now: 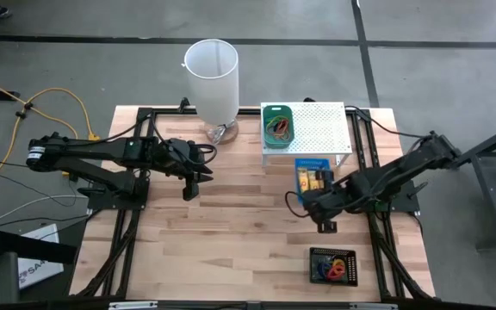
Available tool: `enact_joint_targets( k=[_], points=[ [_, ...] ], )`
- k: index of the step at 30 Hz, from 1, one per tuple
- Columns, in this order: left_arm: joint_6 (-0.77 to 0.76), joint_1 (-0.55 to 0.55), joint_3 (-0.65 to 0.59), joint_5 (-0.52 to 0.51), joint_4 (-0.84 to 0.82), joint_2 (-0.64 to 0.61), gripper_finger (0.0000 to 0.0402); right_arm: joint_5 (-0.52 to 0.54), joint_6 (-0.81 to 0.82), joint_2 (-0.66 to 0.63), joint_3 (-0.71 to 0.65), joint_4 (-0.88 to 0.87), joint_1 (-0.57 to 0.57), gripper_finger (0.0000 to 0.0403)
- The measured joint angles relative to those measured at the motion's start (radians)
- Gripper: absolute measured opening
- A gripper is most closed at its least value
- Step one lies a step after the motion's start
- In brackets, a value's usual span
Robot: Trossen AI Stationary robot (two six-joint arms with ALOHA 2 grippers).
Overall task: Pick & Place Office Desk Supplies
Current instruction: Put the blue bin on the shelf
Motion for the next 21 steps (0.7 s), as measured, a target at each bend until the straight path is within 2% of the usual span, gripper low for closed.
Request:
enact_joint_targets(
  k=[8, 21],
  points=[
    [0.0, 0.0, 0.0, 0.0, 0.0, 0.0, 0.0095, 0.048, -0.002, -0.032, 0.0, -0.026, -0.008, 0.0003],
    [0.0, 0.0, 0.0, 0.0, 0.0, 0.0, 0.0095, 0.034, -0.158, -0.046, 0.0, -0.043, -0.184, 0.0003]
  ],
)
